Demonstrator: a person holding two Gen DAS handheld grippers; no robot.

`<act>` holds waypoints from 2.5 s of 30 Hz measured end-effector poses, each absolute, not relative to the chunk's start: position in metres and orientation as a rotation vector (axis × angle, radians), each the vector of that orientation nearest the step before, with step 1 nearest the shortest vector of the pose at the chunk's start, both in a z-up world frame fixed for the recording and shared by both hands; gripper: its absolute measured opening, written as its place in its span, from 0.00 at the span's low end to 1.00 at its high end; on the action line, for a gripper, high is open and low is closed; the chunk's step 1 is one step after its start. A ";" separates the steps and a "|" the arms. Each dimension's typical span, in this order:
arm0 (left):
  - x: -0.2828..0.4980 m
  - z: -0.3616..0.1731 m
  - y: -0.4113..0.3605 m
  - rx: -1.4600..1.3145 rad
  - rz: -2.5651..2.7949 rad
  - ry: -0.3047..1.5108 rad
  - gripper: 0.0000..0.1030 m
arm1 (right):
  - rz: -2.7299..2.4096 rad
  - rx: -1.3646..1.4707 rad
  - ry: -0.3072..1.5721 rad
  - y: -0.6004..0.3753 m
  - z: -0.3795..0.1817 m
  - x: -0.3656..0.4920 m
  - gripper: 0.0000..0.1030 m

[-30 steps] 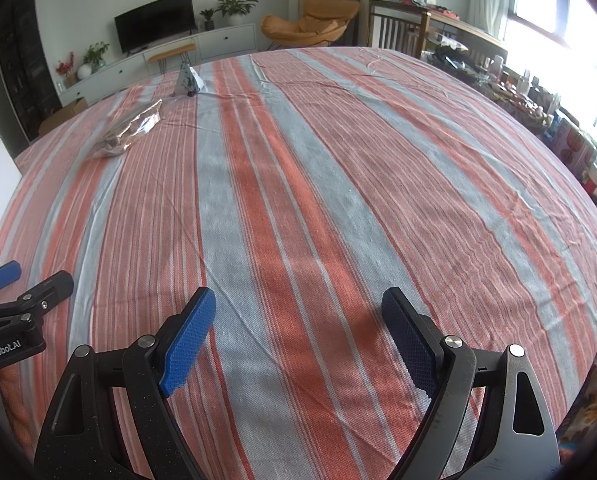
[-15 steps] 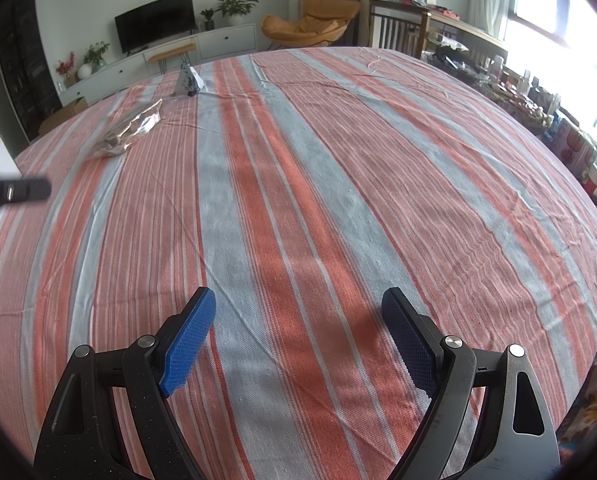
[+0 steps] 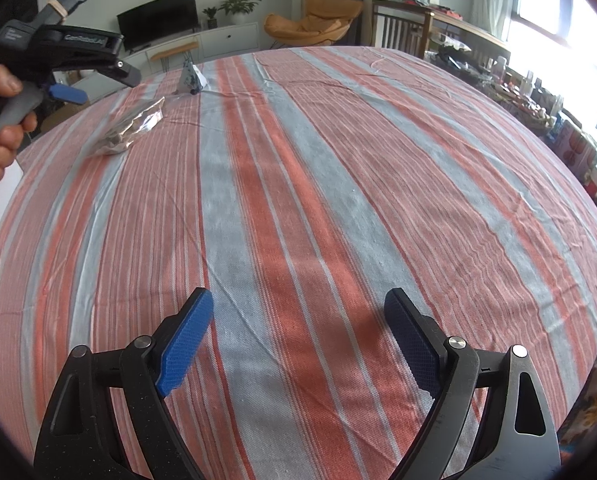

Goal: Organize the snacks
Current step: 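Grasp the clear hawthorn-strip bag with the left tool, then lift the hawthorn bag with the left tool while the right tool grasps the white triangular packet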

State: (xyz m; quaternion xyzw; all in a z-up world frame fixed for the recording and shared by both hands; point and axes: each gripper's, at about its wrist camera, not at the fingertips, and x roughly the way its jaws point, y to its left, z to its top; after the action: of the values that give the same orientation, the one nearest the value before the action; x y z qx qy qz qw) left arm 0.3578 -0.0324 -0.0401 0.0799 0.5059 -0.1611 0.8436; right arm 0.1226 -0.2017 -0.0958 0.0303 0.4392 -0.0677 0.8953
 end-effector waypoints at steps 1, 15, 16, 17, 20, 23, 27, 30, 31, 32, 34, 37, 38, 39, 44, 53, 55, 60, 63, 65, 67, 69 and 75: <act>0.360 -0.042 -0.034 0.174 -0.341 1.072 1.00 | -0.141 0.062 0.911 -0.202 -0.096 0.123 0.88; 0.375 -0.064 -0.035 0.131 -0.366 1.107 0.99 | -0.142 0.063 0.911 -0.202 -0.096 0.122 0.88; 0.376 -0.066 -0.035 0.130 -0.366 1.109 1.00 | -0.142 0.063 0.911 -0.202 -0.096 0.122 0.88; 0.377 -0.067 -0.035 0.129 -0.366 1.110 1.00 | -0.142 0.063 0.911 -0.202 -0.096 0.122 0.88; 0.382 -0.072 -0.034 0.105 -0.363 1.122 1.00 | -0.142 0.063 0.911 -0.202 -0.096 0.122 0.88; 0.389 -0.084 -0.030 0.060 -0.354 1.148 1.00 | -0.142 0.063 0.911 -0.202 -0.096 0.122 0.88; 0.392 -0.097 -0.028 0.043 -0.333 1.142 1.00 | -0.143 0.063 0.911 -0.202 -0.096 0.122 0.88; 0.389 -0.100 -0.036 0.103 -0.311 1.125 1.00 | -0.140 0.061 0.912 -0.202 -0.096 0.123 0.88; 0.387 -0.101 -0.040 0.127 -0.305 1.120 1.00 | -0.139 0.060 0.913 -0.201 -0.095 0.123 0.88; 0.385 -0.102 -0.044 0.162 -0.301 1.118 1.00 | -0.138 0.060 0.913 -0.201 -0.095 0.123 0.88; 0.380 -0.100 -0.044 0.167 -0.294 1.094 0.91 | -0.138 0.060 0.913 -0.201 -0.095 0.123 0.88; 0.373 -0.092 -0.036 0.126 -0.281 1.060 0.58 | -0.138 0.060 0.913 -0.201 -0.095 0.123 0.88; 0.369 -0.090 -0.034 0.124 -0.275 1.062 0.52 | -0.138 0.060 0.913 -0.201 -0.095 0.123 0.88; 0.365 -0.089 -0.032 0.127 -0.260 1.068 0.52 | -0.138 0.060 0.913 -0.201 -0.095 0.123 0.88; 0.314 -0.088 -0.004 0.090 -0.134 1.075 0.51 | -0.137 0.061 0.912 -0.201 -0.095 0.123 0.88; 0.204 -0.094 0.042 -0.043 -0.045 1.046 0.62 | -0.138 0.061 0.913 -0.202 -0.095 0.123 0.88; 0.195 -0.097 0.045 -0.024 -0.040 1.023 0.71 | -0.138 0.061 0.913 -0.202 -0.095 0.123 0.88; 0.188 -0.105 0.048 0.025 -0.042 0.995 0.90 | -0.138 0.061 0.913 -0.202 -0.095 0.123 0.88; 0.194 -0.108 0.055 0.007 -0.029 0.995 1.00 | -0.139 0.061 0.913 -0.202 -0.095 0.123 0.88; 0.194 -0.108 0.055 0.015 -0.034 0.987 1.00 | -0.139 0.061 0.913 -0.202 -0.095 0.123 0.88; 0.192 -0.109 0.056 0.015 -0.037 0.969 1.00 | -0.139 0.061 0.913 -0.202 -0.095 0.123 0.88; 0.188 -0.110 0.056 0.013 -0.035 0.935 1.00 | -0.139 0.061 0.913 -0.202 -0.095 0.123 0.88; 0.189 -0.111 0.058 0.012 -0.035 0.935 1.00 | -0.141 0.060 0.913 -0.202 -0.095 0.122 0.88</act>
State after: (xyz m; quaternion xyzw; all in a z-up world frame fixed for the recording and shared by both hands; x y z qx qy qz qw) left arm 0.1887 0.0578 -0.1109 0.0056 0.4505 -0.0169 0.8926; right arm 0.1221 -0.2019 -0.0952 0.0288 0.4405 -0.0678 0.8947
